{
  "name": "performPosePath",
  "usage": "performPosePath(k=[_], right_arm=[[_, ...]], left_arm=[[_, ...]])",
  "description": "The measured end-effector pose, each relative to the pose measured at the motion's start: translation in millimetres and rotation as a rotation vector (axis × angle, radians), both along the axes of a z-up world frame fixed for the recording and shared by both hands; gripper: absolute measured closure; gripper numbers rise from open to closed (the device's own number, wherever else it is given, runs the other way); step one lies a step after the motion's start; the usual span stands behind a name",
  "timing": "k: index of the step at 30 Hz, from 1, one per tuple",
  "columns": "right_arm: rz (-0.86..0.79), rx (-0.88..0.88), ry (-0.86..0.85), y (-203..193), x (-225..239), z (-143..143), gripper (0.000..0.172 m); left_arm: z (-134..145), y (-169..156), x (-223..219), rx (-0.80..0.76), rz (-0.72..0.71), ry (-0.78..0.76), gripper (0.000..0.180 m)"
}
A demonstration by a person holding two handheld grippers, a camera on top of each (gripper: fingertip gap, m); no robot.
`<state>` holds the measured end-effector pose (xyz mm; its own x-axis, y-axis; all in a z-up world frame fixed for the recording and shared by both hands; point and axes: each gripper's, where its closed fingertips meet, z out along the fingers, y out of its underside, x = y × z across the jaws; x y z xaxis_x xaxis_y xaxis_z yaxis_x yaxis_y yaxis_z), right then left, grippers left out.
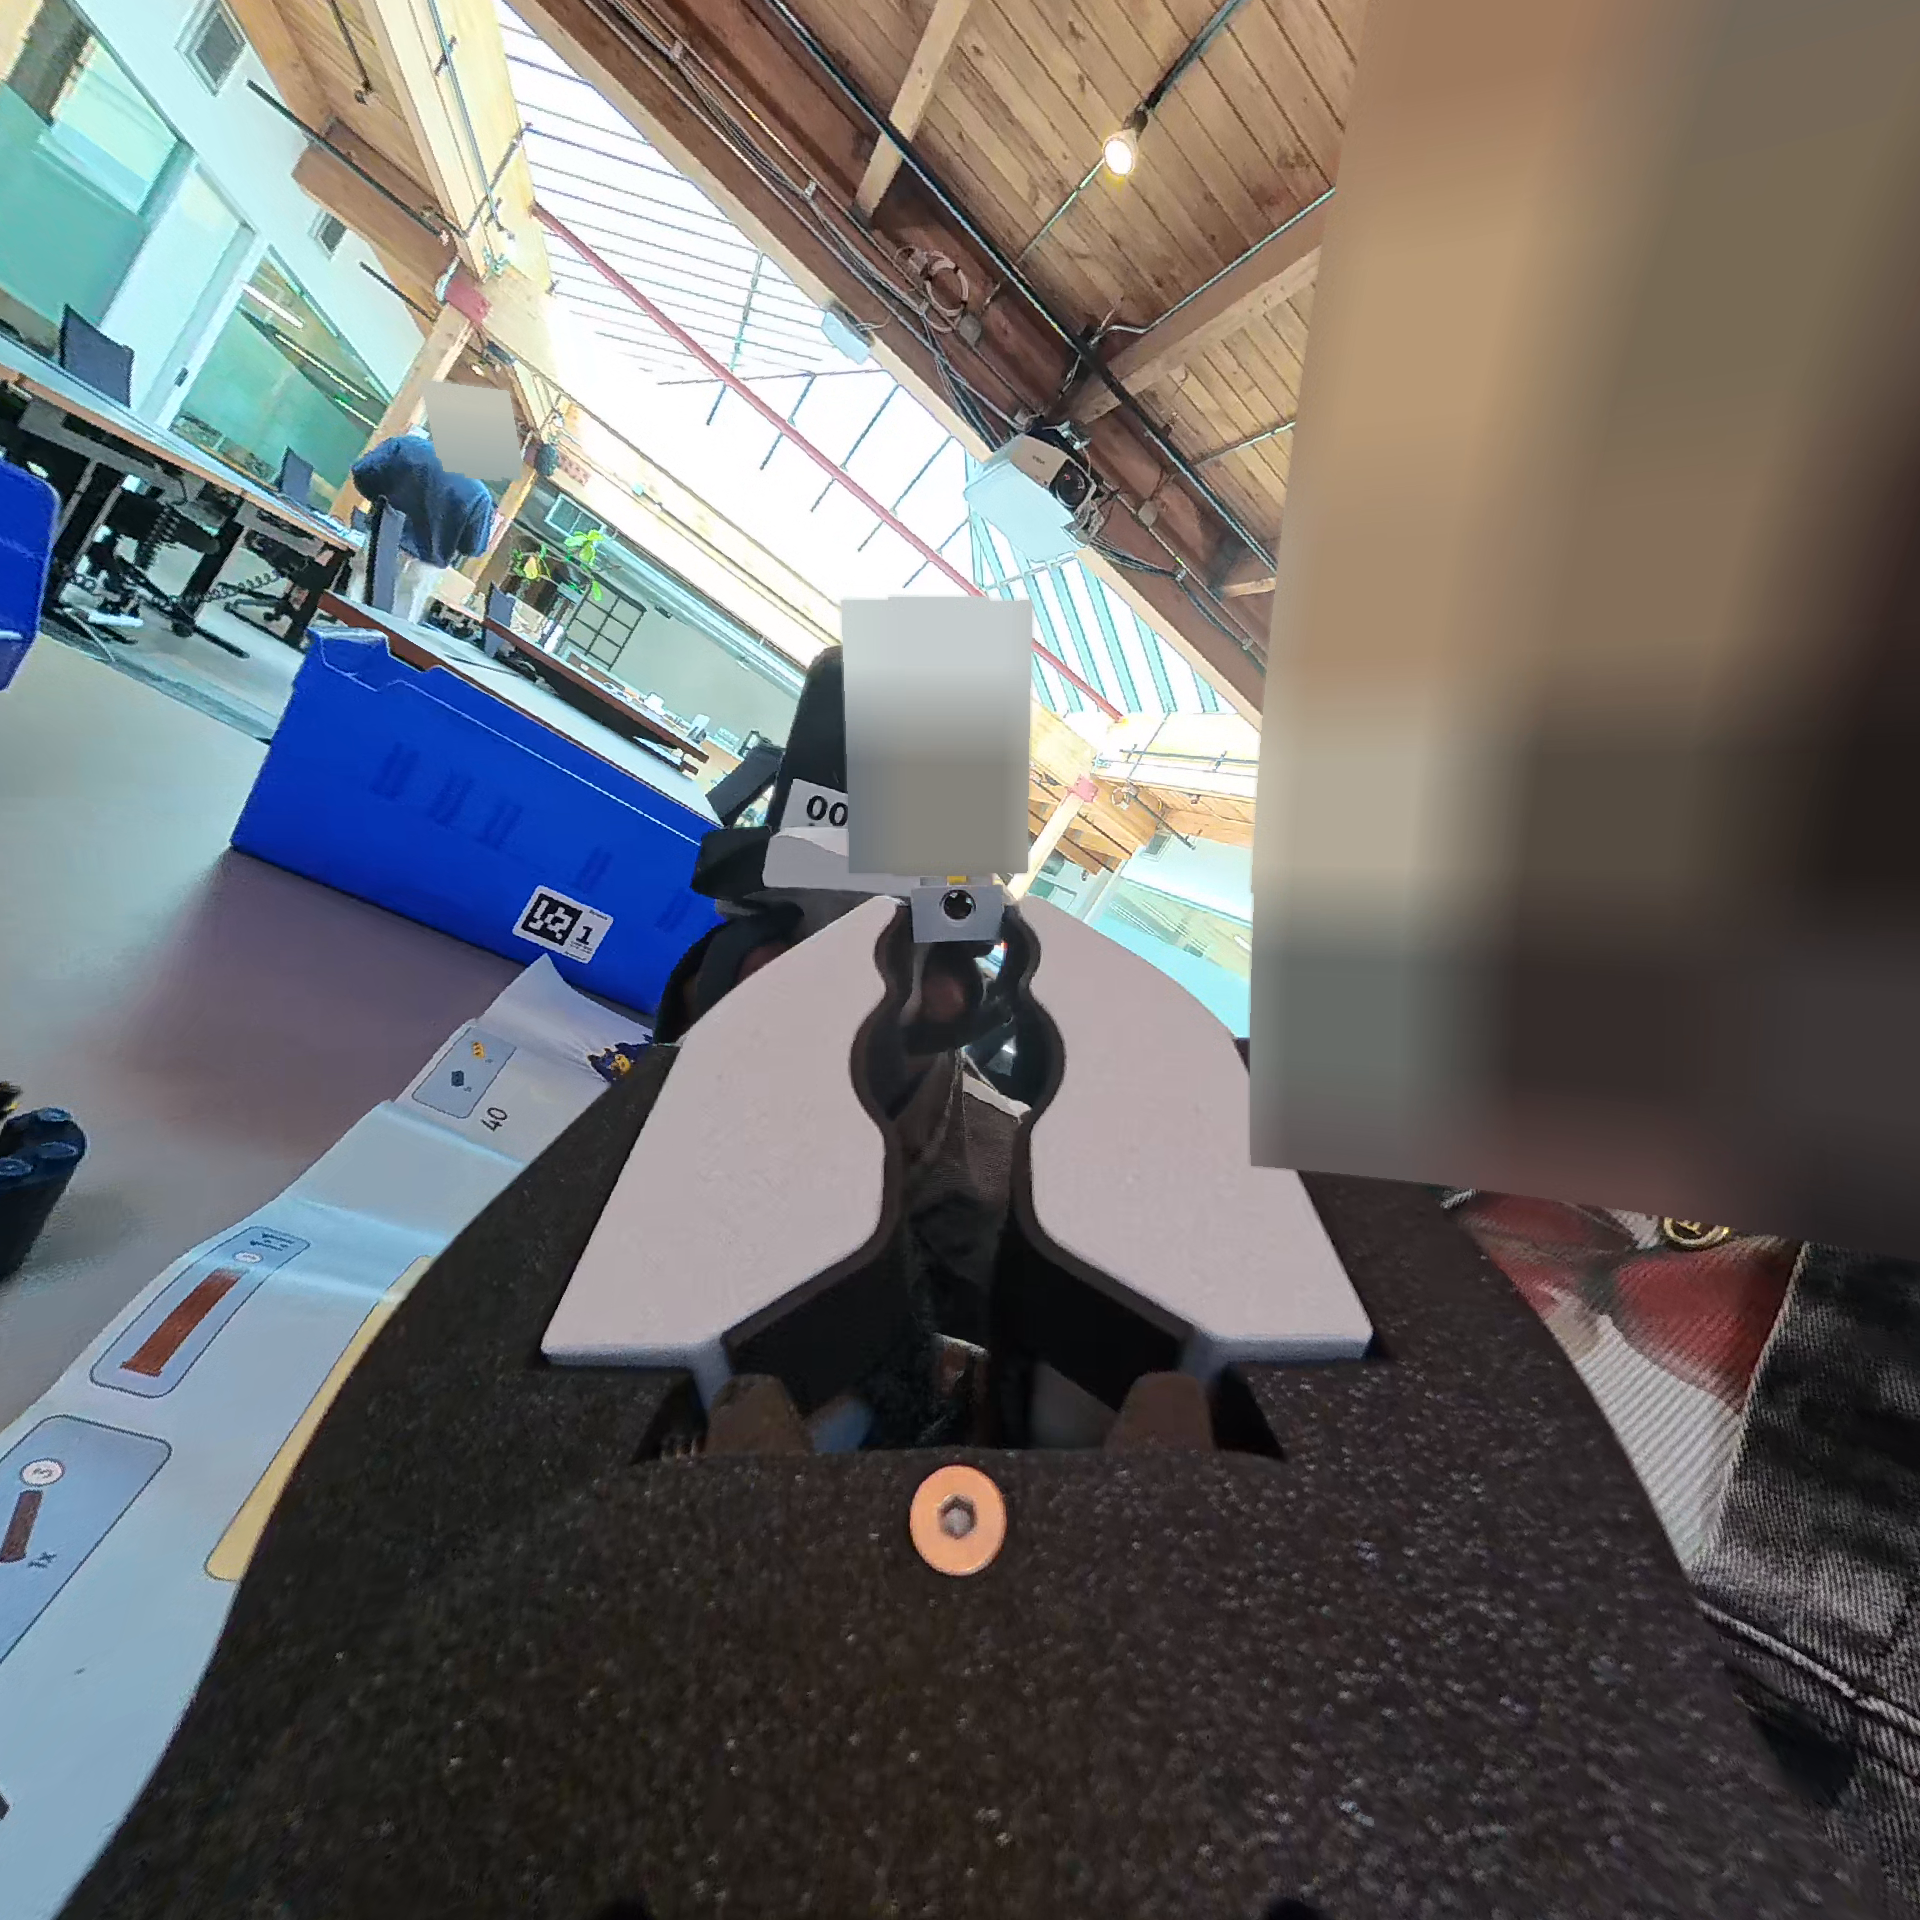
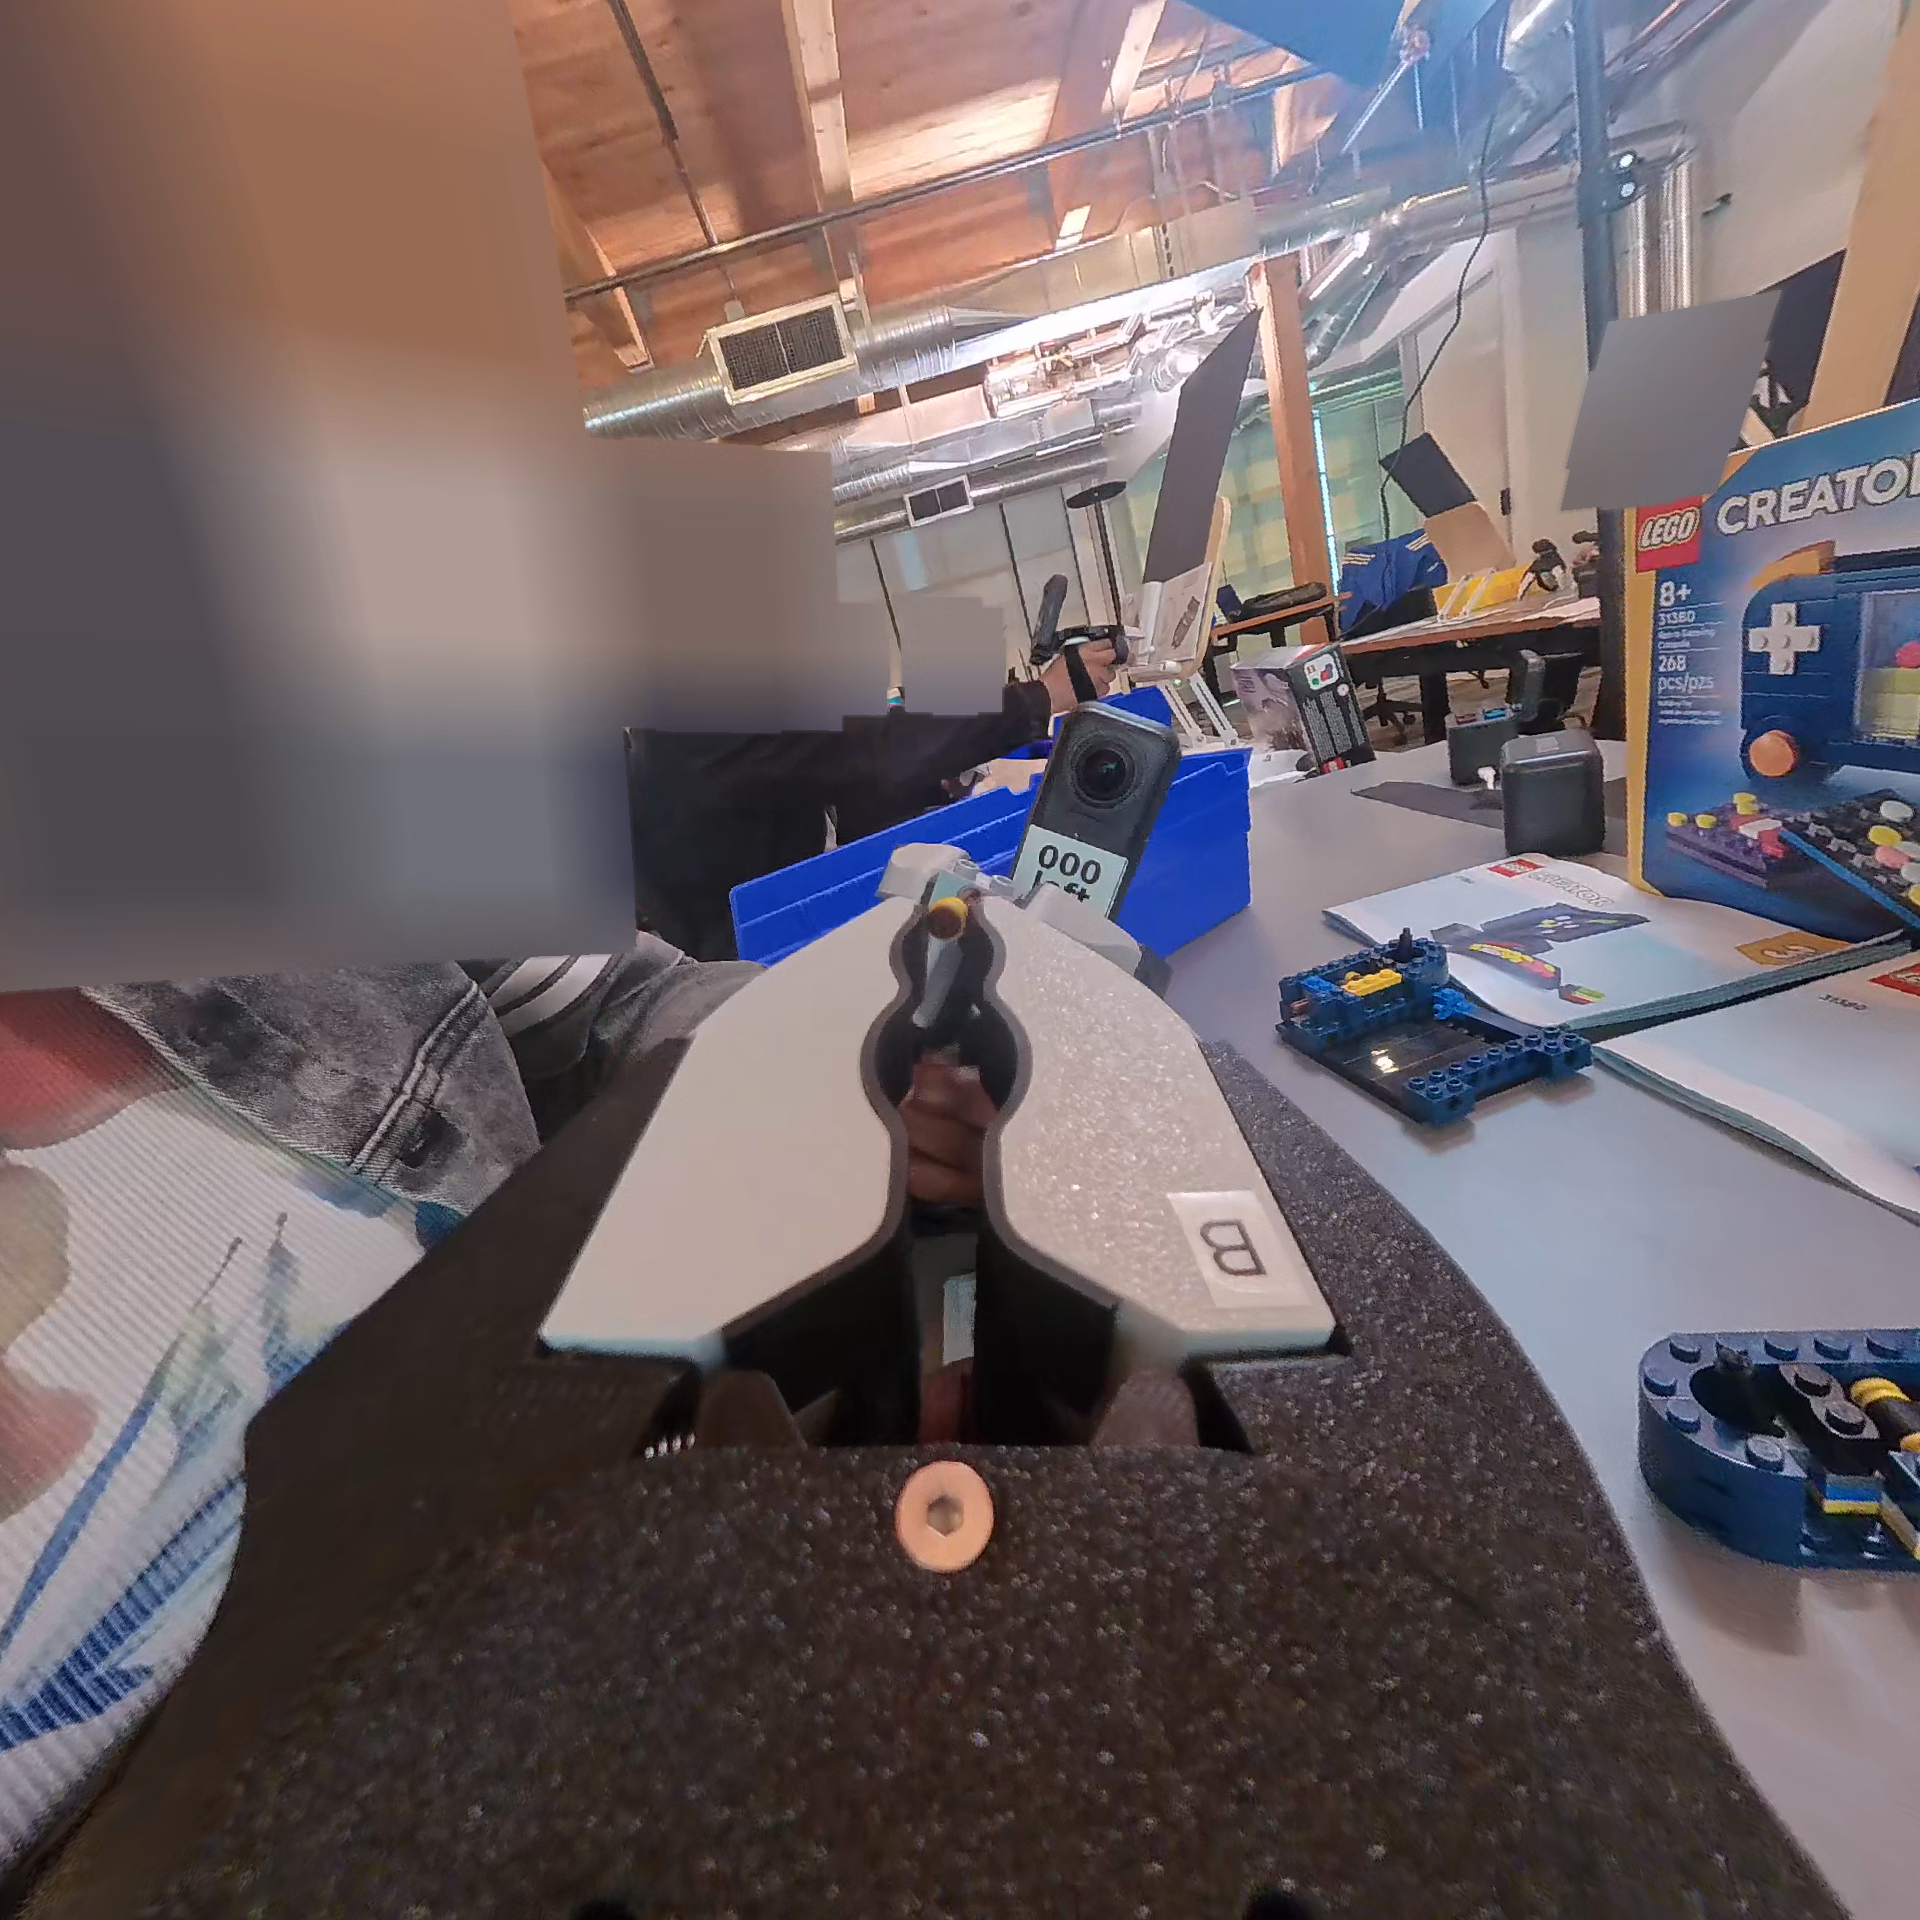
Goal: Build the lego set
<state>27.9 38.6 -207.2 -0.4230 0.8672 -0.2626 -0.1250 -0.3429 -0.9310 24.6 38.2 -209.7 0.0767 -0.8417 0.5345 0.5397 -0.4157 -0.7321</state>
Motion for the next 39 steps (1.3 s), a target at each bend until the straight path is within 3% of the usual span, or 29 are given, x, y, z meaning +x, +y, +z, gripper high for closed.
performPosePath(k=[9,17,22,27,30,35,39], right_arm=[[-0.009,0.049,-0.024,-4.6,-3.8,-5.1,0.165],[-0.127,0.206,-0.018,-1.0,-5.8,-6.1,0.165],[-0.280,0.367,-0.015,4.9,-9.7,-6.5,0.165],[-0.449,0.613,0.019,5.2,-10.6,0.7,0.165],[-0.450,0.620,0.031,2.3,-10.7,4.8,0.161],[-0.466,0.575,0.093,4.7,-4.1,16.4,0.158],[-0.564,0.737,0.109,3.3,-4.5,16.8,0.159]], left_arm=[[-5.6,-3.0,8.0,0.019,-0.008,0.070,0.164],[-5.9,0.4,6.7,-0.030,-0.009,0.021,0.165],[-6.0,5.4,3.8,-0.144,-0.044,-0.098,0.165],[1.6,6.5,1.0,-0.267,-0.121,-0.317,0.165],[8.9,4.7,-1.2,-0.292,-0.167,-0.424,0.165],[10.8,10.2,-13.4,-0.302,-0.140,-0.489,0.165],[8.9,11.8,-13.2,-0.308,-0.125,-0.484,0.165]])
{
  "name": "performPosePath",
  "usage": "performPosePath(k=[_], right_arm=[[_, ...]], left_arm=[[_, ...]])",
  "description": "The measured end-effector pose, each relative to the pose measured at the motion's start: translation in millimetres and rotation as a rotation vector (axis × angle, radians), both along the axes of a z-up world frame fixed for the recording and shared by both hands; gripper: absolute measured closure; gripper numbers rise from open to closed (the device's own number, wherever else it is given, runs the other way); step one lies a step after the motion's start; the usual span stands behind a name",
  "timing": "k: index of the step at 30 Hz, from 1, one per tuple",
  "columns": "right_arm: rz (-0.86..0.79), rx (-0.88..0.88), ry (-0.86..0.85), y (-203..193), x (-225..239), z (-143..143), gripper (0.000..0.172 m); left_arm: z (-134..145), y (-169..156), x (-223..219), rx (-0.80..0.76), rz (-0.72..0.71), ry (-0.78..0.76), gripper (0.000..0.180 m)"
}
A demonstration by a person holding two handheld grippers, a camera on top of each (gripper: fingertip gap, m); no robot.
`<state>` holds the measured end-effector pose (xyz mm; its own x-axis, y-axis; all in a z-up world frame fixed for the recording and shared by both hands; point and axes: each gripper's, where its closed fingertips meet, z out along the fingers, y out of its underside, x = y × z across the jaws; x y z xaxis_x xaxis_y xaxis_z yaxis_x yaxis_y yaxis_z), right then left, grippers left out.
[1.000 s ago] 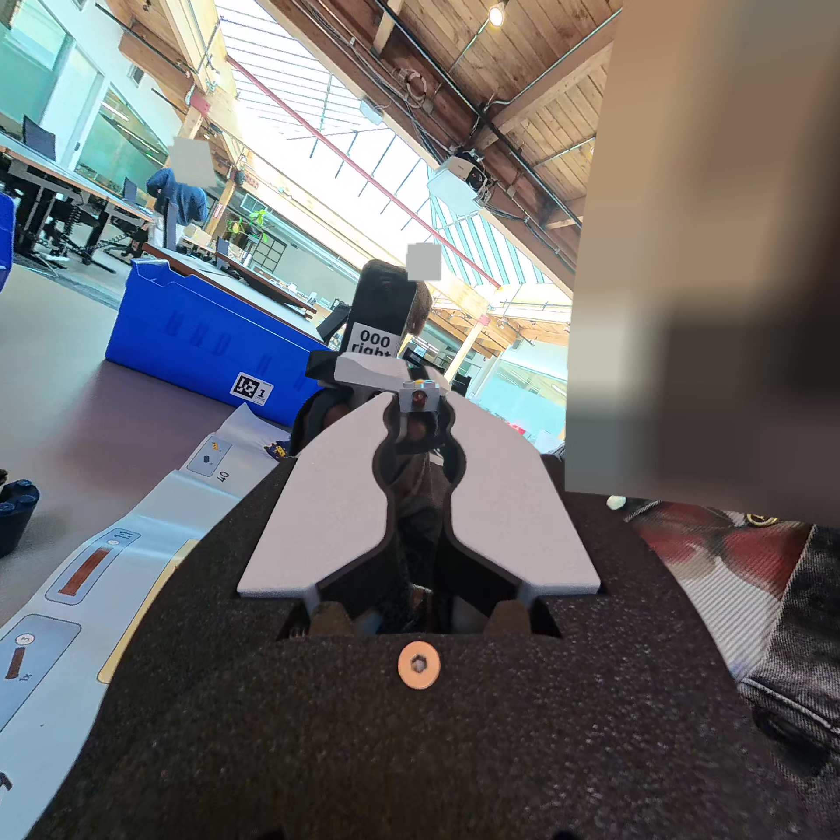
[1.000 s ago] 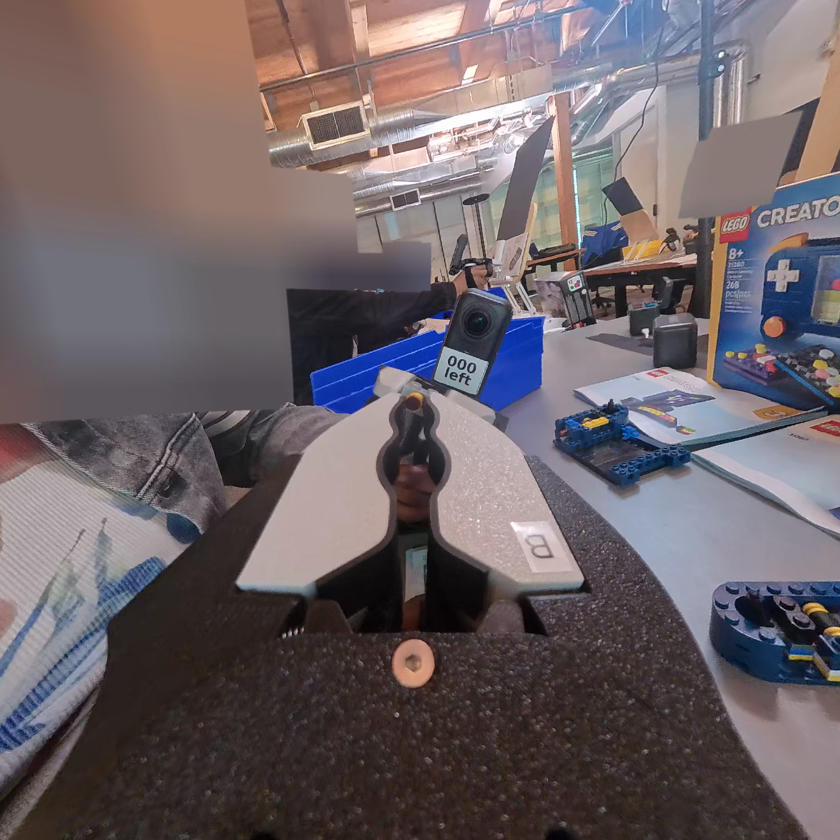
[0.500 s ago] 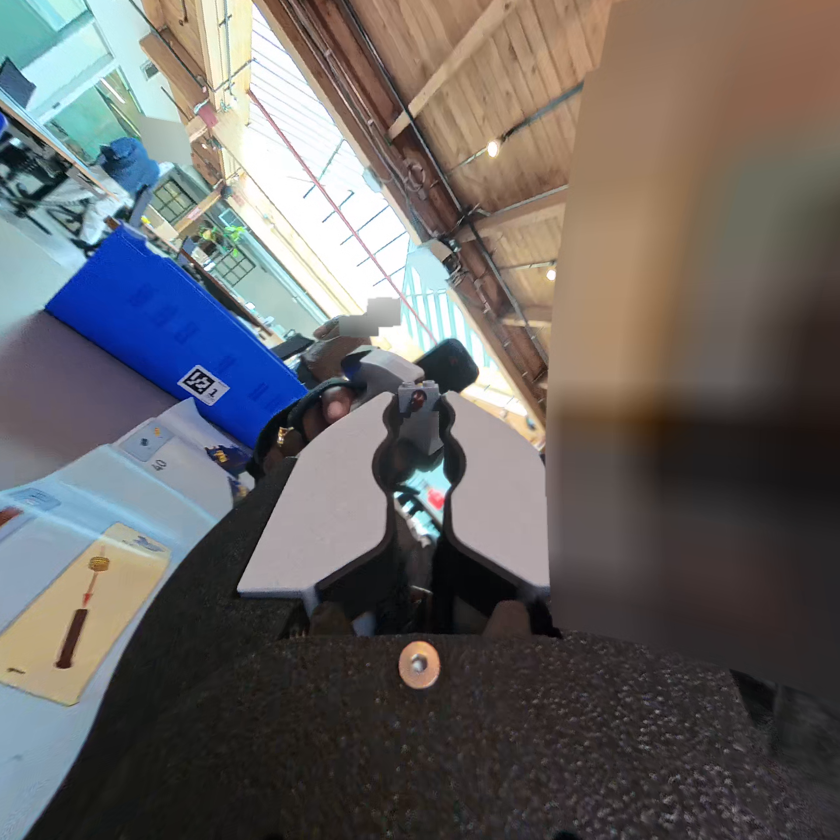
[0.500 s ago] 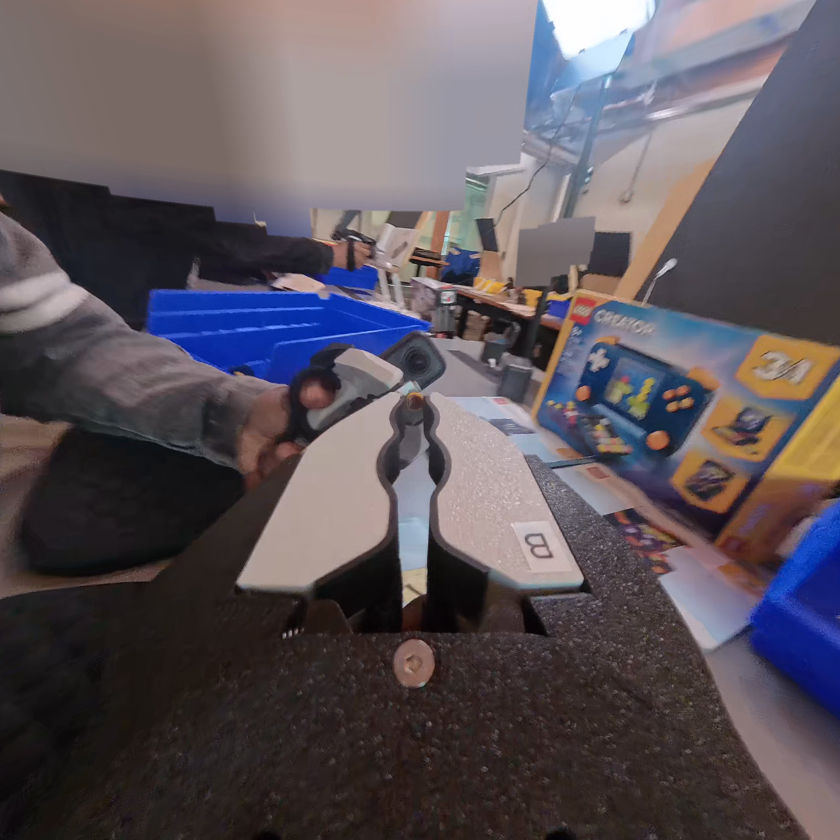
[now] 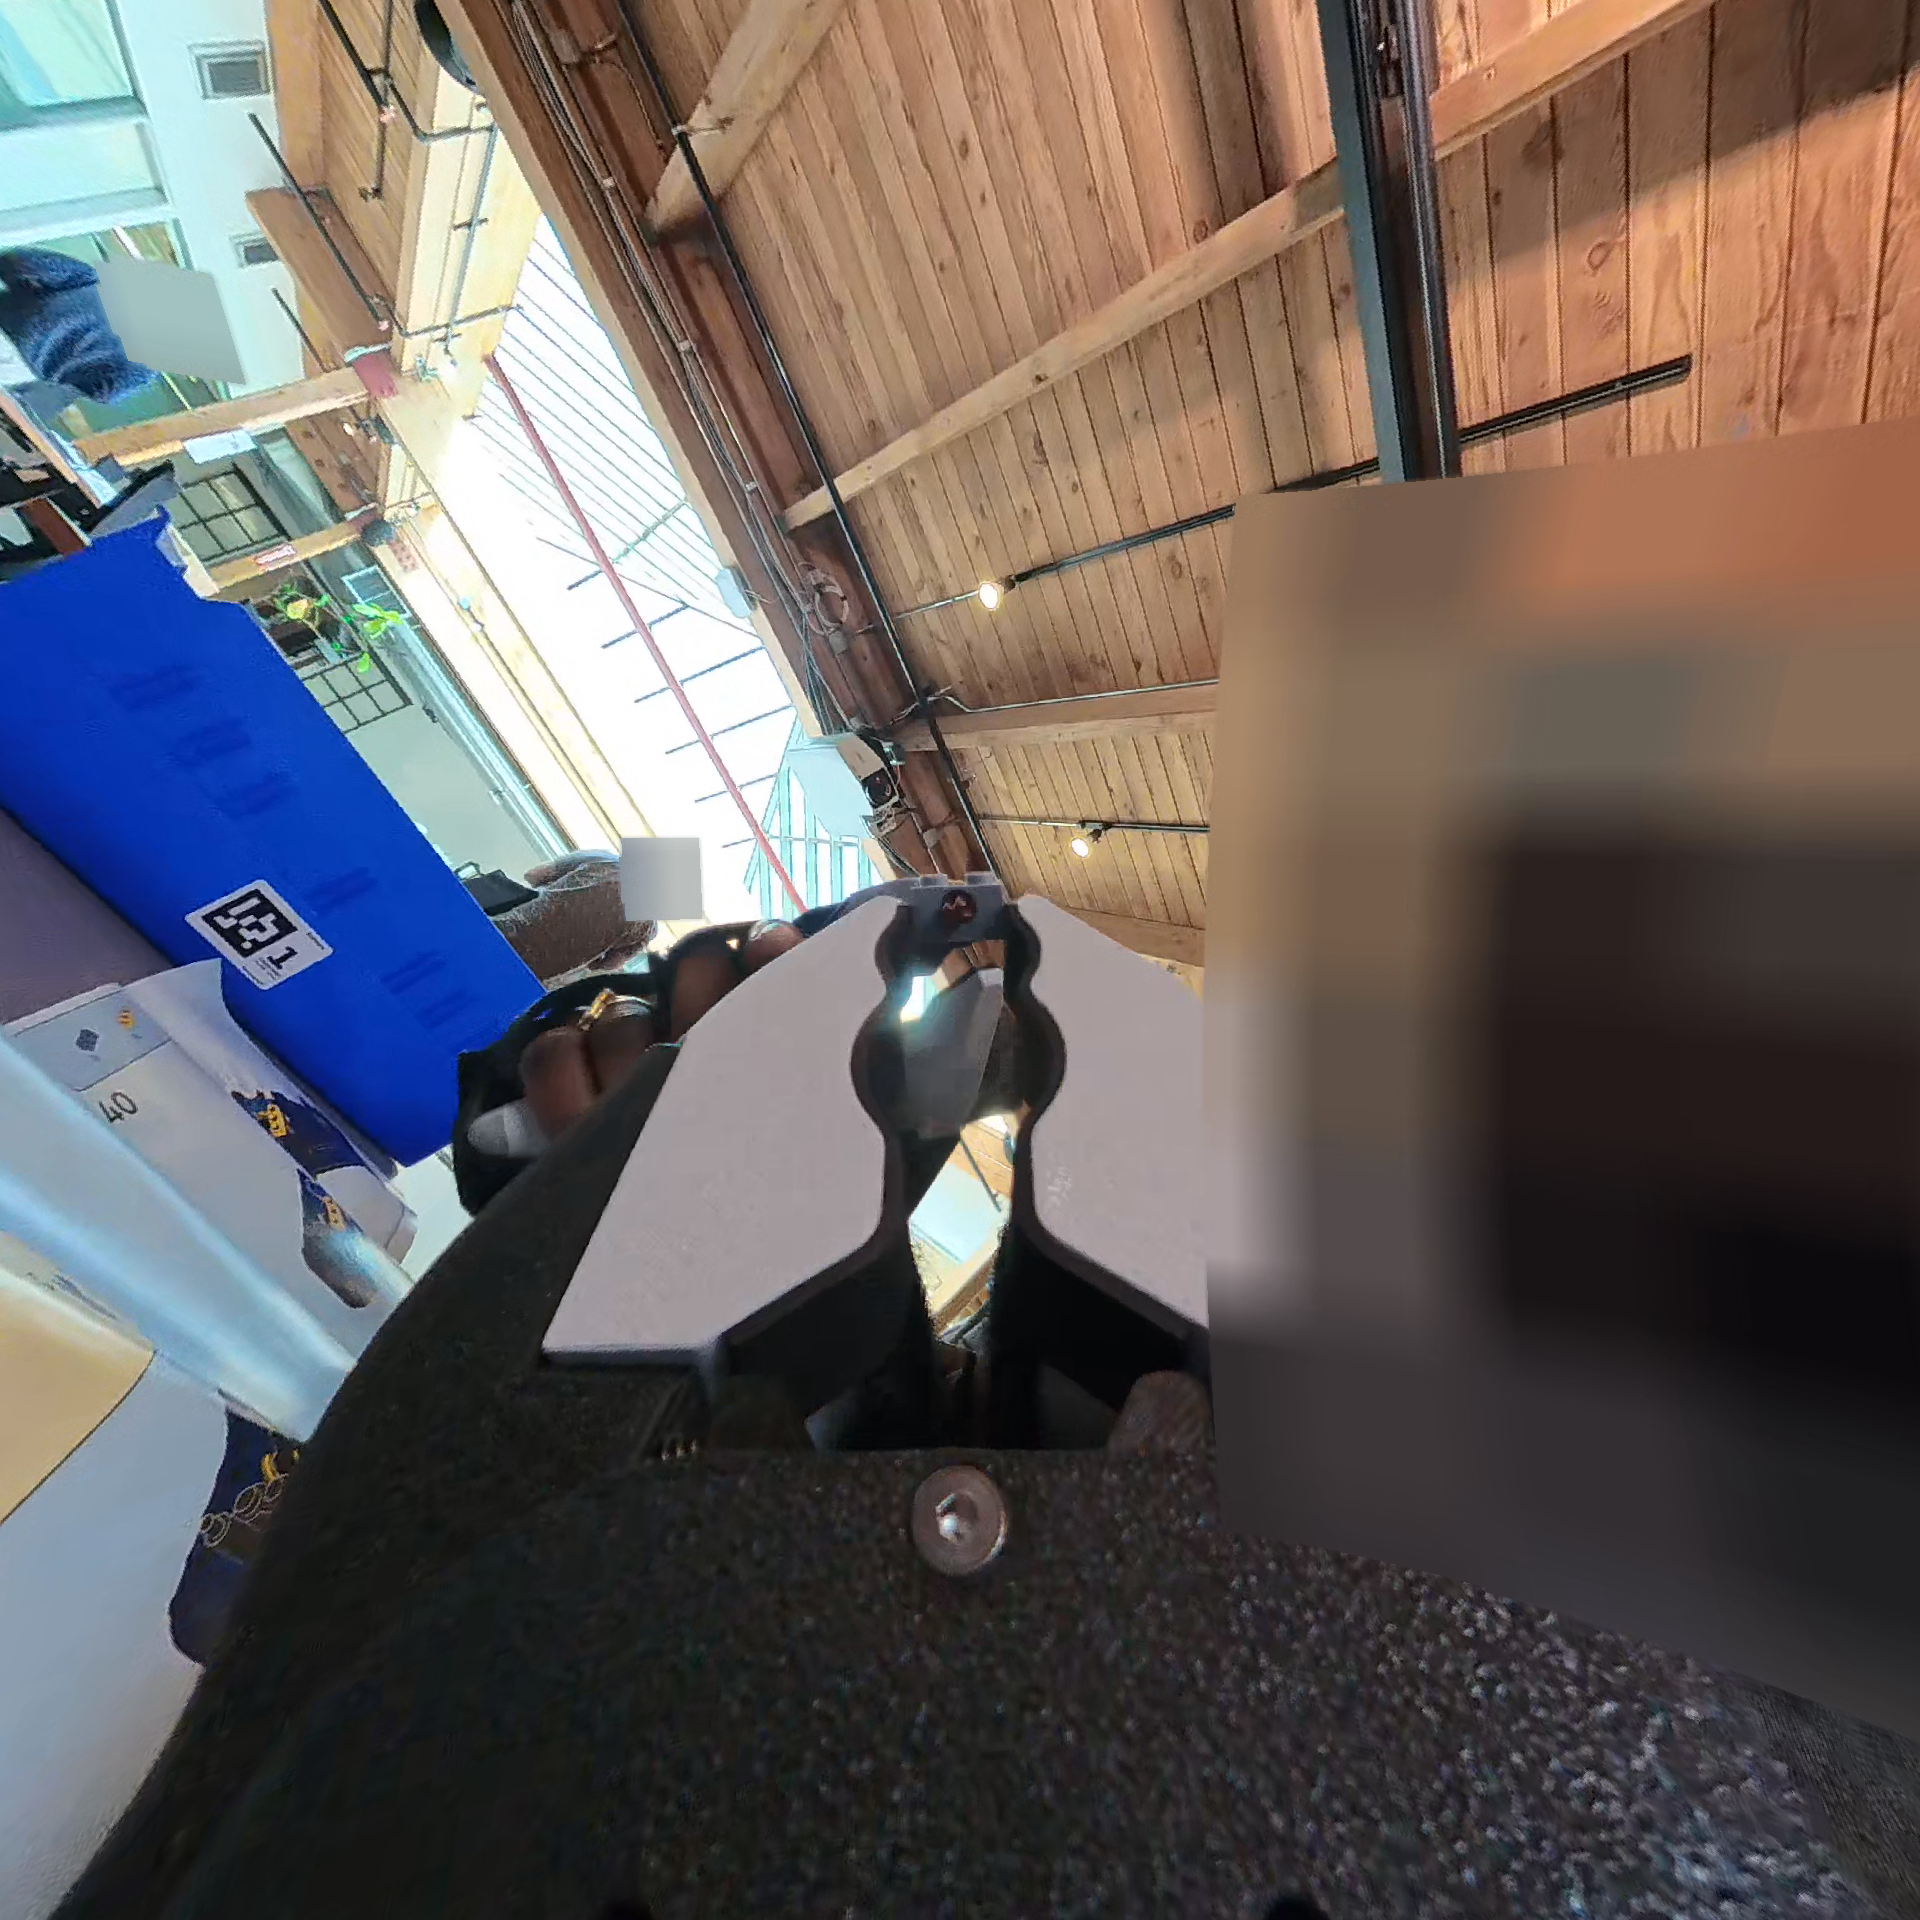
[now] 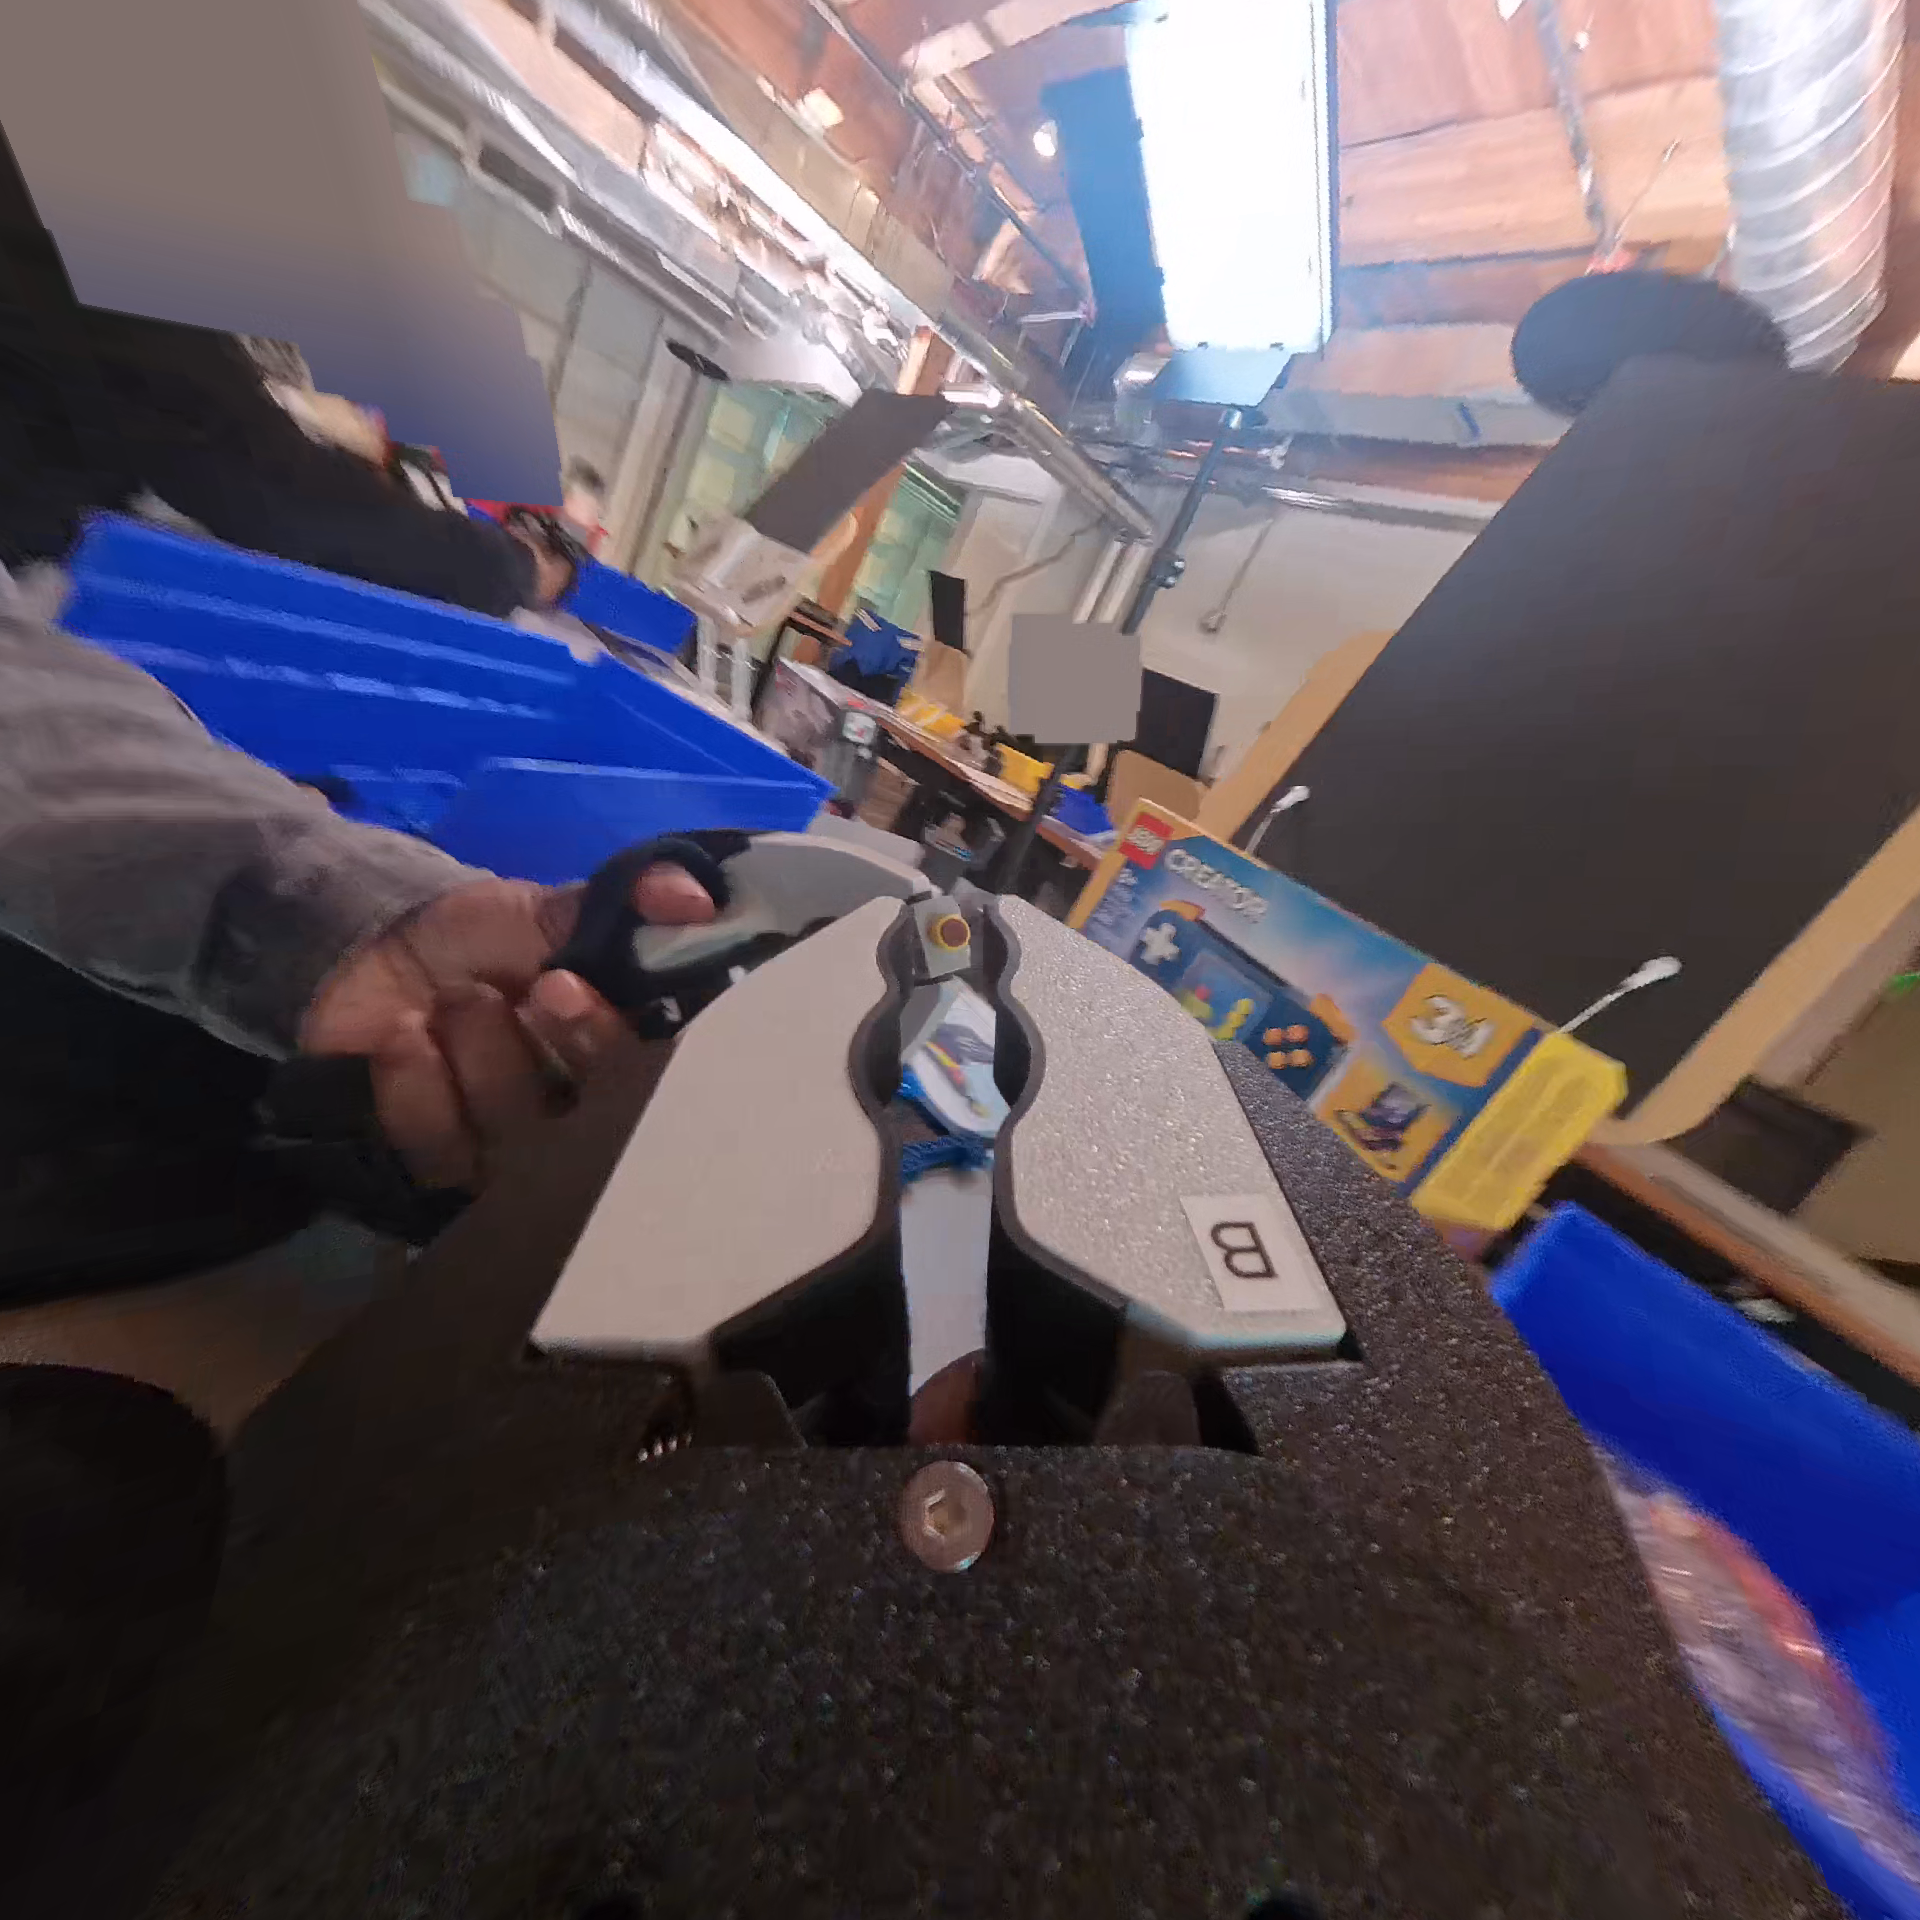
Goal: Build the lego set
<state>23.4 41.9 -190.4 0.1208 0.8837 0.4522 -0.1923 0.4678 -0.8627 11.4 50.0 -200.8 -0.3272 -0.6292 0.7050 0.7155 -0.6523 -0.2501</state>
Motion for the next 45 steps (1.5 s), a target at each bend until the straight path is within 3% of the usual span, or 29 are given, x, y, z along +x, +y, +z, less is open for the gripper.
performPosePath(k=[4,8,18,23,27,32,38,43,45], right_arm=[[-0.178,0.220,-0.050,0.7,-9.2,-9.5,0.154],[-0.288,0.329,-0.065,1.7,-13.3,-11.2,0.154],[-0.336,0.330,-0.095,7.8,-13.3,-14.1,0.157],[-0.276,0.192,0.013,25.5,13.8,7.3,0.157],[-0.162,0.018,0.099,39.3,37.8,20.5,0.157],[-0.100,-0.076,0.135,45.8,47.2,22.9,0.157],[-0.087,-0.075,0.103,42.7,40.5,16.8,0.157],[-0.084,-0.084,0.099,42.7,39.6,15.7,0.157],[-0.081,-0.092,0.104,43.0,40.2,16.4,0.157]], left_arm=[[-1.0,-0.9,4.8,0.005,0.006,0.026,0.165],[-0.9,-1.0,7.0,0.007,0.021,0.035,0.165],[-4.9,0.1,14.7,-0.003,0.039,0.084,0.165],[-1.0,6.0,-4.4,0.033,0.130,0.125,0.162],[-4.7,11.7,-15.8,0.071,0.244,0.279,0.162],[-19.1,12.4,-4.1,0.129,0.273,0.529,0.163],[-51.7,9.2,21.0,0.245,0.277,0.938,0.162],[-96.0,9.4,29.3,0.413,0.317,1.436,0.162],[-101.5,3.9,36.4,0.486,0.297,1.500,0.155]])
